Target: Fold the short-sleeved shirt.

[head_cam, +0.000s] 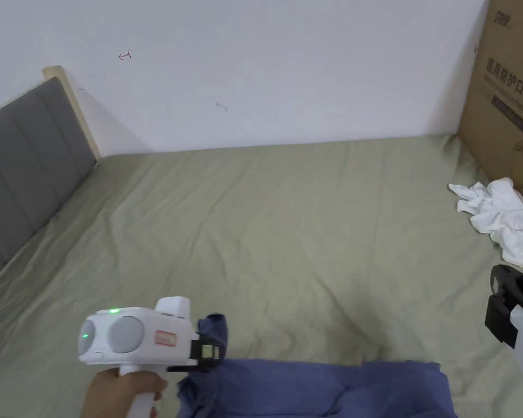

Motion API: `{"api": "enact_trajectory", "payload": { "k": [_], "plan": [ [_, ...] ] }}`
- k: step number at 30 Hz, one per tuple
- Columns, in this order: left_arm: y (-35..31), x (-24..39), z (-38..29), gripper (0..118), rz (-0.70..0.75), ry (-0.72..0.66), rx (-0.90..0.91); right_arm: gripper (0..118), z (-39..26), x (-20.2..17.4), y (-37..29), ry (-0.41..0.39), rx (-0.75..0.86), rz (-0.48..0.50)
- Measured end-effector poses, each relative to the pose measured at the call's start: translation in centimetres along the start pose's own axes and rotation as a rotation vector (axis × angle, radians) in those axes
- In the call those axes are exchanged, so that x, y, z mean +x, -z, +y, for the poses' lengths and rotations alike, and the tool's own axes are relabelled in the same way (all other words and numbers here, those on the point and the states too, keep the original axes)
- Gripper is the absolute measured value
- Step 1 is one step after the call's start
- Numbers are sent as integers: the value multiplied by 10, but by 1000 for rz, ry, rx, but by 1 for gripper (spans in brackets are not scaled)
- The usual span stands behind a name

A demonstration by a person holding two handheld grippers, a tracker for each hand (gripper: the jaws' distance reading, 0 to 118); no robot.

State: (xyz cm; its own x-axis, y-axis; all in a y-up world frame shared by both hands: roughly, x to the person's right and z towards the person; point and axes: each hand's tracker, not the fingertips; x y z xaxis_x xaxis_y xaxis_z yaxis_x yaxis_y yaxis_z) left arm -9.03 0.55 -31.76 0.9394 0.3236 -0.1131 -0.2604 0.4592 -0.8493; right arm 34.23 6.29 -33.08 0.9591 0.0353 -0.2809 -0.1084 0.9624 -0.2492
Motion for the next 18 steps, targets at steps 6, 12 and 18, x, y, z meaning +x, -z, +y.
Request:
{"api": "enact_trajectory", "payload": {
  "k": [6,12,18],
  "plan": [
    [75,56,-8,5,3,79,-116,0,-3,9,-8,8,0,-14],
    [141,71,-29,6,68,52,-187,0,-7,14,-11,4,-14,-29],
    [144,77,-43,58,87,66,-168,0,-8,14,-12,-2,-23,-31]
  ]
}}
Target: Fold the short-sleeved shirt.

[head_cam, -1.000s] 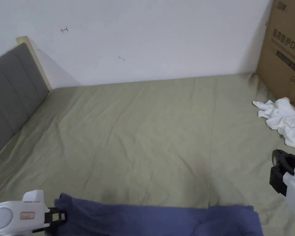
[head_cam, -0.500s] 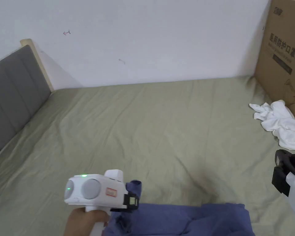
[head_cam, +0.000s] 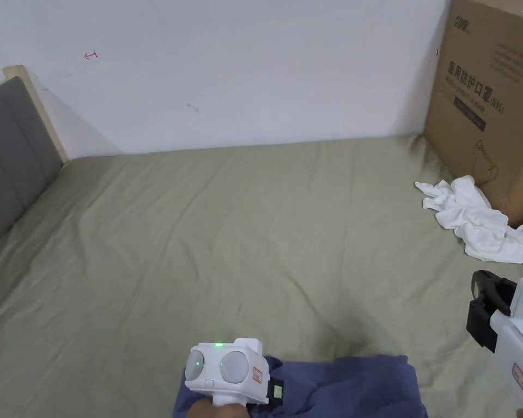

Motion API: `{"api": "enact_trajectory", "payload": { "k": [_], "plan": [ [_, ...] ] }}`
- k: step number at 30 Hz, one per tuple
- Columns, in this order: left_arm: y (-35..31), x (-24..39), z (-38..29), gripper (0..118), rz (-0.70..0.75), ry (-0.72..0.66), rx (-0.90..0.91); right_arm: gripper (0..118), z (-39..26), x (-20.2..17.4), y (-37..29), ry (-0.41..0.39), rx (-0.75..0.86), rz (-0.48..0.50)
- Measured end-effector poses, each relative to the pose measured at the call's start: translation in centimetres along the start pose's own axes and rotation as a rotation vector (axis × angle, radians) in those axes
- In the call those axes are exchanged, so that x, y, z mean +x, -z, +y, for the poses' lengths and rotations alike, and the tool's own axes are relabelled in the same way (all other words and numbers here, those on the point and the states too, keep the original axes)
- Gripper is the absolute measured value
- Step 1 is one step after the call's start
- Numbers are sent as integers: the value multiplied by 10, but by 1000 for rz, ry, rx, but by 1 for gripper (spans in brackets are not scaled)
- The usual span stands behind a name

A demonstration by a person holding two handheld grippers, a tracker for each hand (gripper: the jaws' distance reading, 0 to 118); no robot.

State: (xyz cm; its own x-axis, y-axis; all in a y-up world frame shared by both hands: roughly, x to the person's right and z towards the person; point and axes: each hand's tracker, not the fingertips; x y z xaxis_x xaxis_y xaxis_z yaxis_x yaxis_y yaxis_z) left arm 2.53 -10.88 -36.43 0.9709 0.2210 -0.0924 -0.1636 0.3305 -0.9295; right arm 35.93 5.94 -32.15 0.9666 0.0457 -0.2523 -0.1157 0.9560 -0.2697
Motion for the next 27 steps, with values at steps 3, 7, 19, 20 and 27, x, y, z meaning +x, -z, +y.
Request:
{"api": "enact_trajectory", "payload": {
  "k": [3,7,19,20,27],
  "plan": [
    [-26,3,1,88,-75,-25,50,0,2,-1,0,4,4,2],
    [-74,-4,0,88,-101,-36,212,0,7,-4,0,4,14,6],
    [-116,-69,-26,73,92,-38,527,0,16,-7,2,4,33,21],
    [-113,-72,-30,61,92,-30,537,0,15,-7,1,5,32,19],
    [-75,-81,-55,0,73,-8,522,0,12,-5,2,4,19,15]
  ]
}}
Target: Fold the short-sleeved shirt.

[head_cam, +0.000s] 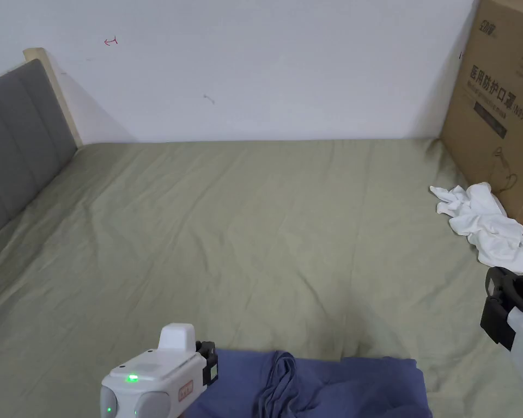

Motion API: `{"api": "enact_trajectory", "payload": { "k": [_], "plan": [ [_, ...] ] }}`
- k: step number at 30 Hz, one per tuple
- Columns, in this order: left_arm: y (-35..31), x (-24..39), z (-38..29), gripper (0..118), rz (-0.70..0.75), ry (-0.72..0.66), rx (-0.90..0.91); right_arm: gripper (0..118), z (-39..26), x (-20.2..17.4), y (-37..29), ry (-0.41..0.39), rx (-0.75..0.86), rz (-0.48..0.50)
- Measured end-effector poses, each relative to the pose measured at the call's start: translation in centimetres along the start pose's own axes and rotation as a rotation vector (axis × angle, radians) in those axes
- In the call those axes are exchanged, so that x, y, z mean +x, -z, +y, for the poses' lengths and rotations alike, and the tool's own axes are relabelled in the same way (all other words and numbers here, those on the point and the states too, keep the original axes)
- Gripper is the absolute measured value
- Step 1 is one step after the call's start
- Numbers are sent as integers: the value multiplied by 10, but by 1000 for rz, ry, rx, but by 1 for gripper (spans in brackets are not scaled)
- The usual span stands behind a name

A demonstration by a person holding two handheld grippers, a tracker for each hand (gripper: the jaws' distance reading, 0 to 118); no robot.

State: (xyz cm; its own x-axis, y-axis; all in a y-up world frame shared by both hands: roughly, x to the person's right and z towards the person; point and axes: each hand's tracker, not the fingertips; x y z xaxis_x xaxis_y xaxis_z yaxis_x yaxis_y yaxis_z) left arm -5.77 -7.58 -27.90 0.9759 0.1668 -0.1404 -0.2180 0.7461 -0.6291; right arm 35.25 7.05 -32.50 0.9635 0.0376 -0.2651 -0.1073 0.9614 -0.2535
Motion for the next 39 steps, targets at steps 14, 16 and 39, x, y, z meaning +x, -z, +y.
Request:
{"api": "enact_trajectory", "payload": {
  "k": [14,16,39],
  "plan": [
    [52,79,-65,0,-114,179,-195,0,-6,10,1,-9,-30,-20],
    [54,93,-64,0,-135,150,-200,0,-7,11,1,-12,-34,-24],
    [-23,-10,45,0,-412,-139,-148,0,2,-4,6,-28,-26,-3]
  ]
}}
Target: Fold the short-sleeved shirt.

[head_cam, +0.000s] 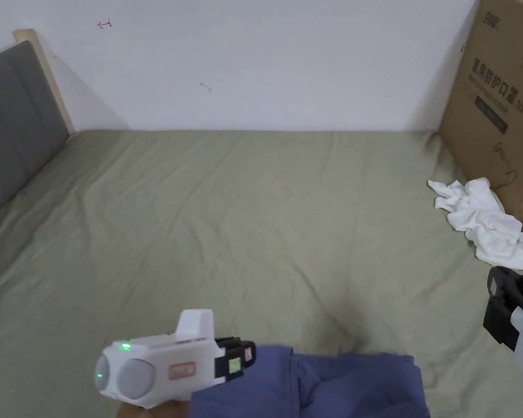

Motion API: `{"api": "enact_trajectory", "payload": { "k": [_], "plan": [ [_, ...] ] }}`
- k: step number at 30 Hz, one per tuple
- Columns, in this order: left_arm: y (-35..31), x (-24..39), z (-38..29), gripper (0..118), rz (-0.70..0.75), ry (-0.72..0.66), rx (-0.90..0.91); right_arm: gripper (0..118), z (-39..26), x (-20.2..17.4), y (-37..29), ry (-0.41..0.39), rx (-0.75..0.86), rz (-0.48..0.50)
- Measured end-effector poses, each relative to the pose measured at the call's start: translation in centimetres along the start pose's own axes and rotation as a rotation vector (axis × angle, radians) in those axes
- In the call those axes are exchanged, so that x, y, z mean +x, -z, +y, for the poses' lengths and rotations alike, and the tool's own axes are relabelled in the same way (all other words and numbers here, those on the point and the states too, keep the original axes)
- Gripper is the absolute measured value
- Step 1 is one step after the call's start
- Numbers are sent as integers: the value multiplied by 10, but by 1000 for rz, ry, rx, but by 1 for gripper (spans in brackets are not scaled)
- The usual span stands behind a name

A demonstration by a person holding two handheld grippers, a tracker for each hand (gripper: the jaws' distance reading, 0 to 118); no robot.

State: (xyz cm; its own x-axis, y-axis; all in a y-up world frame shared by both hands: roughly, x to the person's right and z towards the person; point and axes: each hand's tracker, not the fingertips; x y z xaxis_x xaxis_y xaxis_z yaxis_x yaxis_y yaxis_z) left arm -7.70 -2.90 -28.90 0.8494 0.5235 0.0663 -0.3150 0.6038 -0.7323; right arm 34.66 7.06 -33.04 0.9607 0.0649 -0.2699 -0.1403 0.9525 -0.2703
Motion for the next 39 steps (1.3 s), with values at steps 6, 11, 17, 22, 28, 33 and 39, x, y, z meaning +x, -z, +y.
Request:
{"api": "enact_trajectory", "payload": {
  "k": [6,11,17,22,28,33,39],
  "plan": [
    [-25,-69,12,0,10,-155,-61,0,1,-10,7,-8,-5,16],
    [-18,-110,3,29,7,-266,-155,0,-1,-16,14,-19,-21,24],
    [10,-149,-14,85,27,-311,-177,0,-3,-19,17,-26,-41,23],
    [36,-168,-24,82,16,-323,-238,0,-7,-17,19,-19,-53,8],
    [46,-147,-22,35,-16,-307,-227,0,-11,-16,21,-19,-66,2],
    [37,-131,-25,13,34,-259,-221,0,-10,-17,19,-16,-62,7],
    [12,-108,-11,7,94,-149,-198,0,-5,-16,18,-19,-47,10]
  ]
}}
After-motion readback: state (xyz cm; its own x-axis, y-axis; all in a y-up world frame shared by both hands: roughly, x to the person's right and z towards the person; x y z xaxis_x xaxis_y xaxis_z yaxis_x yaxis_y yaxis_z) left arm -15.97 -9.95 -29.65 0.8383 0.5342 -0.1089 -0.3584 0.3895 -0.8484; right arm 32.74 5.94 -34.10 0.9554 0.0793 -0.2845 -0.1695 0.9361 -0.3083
